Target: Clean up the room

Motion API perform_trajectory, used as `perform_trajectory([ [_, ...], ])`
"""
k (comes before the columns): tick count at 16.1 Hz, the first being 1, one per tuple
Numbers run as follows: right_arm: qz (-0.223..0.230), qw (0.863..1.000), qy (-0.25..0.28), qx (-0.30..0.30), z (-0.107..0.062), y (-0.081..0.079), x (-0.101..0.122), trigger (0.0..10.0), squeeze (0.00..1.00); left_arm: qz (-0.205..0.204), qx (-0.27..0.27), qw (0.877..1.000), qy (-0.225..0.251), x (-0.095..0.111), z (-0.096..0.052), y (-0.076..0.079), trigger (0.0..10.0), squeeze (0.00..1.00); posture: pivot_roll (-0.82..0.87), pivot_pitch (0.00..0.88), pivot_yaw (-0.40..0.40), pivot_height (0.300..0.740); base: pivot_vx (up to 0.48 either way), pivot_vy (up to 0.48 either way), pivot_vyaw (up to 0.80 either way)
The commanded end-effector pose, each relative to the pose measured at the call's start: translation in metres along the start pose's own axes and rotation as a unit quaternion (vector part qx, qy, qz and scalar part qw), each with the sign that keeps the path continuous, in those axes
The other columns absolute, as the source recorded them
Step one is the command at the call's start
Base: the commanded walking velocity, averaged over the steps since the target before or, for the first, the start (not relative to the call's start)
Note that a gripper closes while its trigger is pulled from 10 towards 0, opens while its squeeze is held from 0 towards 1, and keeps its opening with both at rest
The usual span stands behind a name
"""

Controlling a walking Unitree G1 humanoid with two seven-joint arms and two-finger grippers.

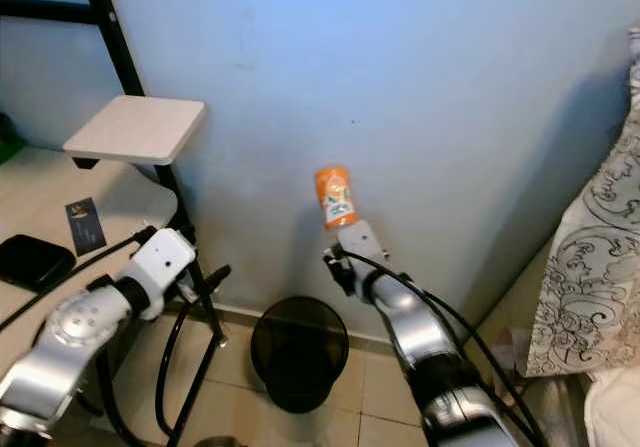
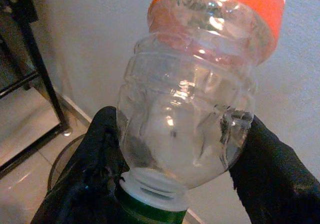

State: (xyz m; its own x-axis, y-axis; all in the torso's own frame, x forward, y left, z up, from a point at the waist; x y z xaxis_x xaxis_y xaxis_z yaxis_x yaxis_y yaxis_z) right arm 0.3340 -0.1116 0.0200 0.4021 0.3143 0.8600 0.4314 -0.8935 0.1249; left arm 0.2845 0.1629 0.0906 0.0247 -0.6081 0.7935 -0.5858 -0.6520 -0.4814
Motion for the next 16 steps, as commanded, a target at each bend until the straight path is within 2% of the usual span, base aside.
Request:
perform_trajectory([
  [1, -0.007, 1.000, -0.001, -0.003, 0.003, 0.002, 0.001, 10.0, 0.00, 0.008, -0.016, 1.000, 0.005, 0.003, 0.000, 0.000, 10.0, 0.00, 0.14, 0.000, 0.012, 0.740, 0.000, 0.000, 0.00],
  [2, -0.018, 1.000, -0.006, 0.012, 0.012, -0.007, 0.005, 10.0, 0.00, 0.020, -0.044, 0.999, 0.002, 0.002, -0.004, 0.002, 10.0, 0.00, 0.15, 0.000, 0.007, 0.740, 0.000, 0.000, 0.00],
  [6, -0.026, 1.000, -0.001, 0.018, 0.018, -0.013, 0.012, 10.0, 0.00, 0.019, -0.060, 0.998, 0.002, 0.002, -0.007, 0.007, 10.0, 0.00, 0.15, 0.000, 0.003, 0.740, 0.000, 0.000, 0.00],
  [7, -0.017, 1.000, 0.004, 0.021, 0.019, -0.015, 0.014, 10.0, 0.53, 0.018, -0.065, 0.998, 0.003, 0.002, -0.008, 0.009, 10.0, 0.00, 0.16, 0.000, 0.003, 0.740, 0.000, 0.000, 0.00],
  [8, -0.009, 1.000, 0.007, 0.024, 0.021, -0.017, 0.015, 10.0, 1.00, 0.018, -0.069, 0.997, 0.003, 0.002, -0.009, 0.010, 10.0, 0.00, 0.16, 0.000, 0.004, 0.740, 0.000, 0.000, 0.00],
  [16, 0.027, 0.999, 0.002, 0.046, 0.020, -0.023, 0.002, 10.0, 1.00, 0.017, -0.080, 0.997, 0.003, 0.003, -0.009, 0.011, 10.0, 0.00, 0.15, 0.000, 0.007, 0.740, 0.000, 0.000, 0.00],
])
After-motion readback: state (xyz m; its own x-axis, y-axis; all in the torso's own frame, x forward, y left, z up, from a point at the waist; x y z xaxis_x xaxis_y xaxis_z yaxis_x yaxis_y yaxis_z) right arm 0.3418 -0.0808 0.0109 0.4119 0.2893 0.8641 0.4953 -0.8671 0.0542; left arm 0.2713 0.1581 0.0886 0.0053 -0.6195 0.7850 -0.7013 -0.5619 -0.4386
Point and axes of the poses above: a point about 5 cm out from each wrist's last joint towards the gripper, its own z axis pointing out of the wrist towards the gripper, its own x axis along the axis of the wrist's last joint, y = z × x, the point moved 3 cm from there along z, pointing out of the wrist towards the gripper, and after that the axes turned 4 degrees about z, right-handed, at the moved point
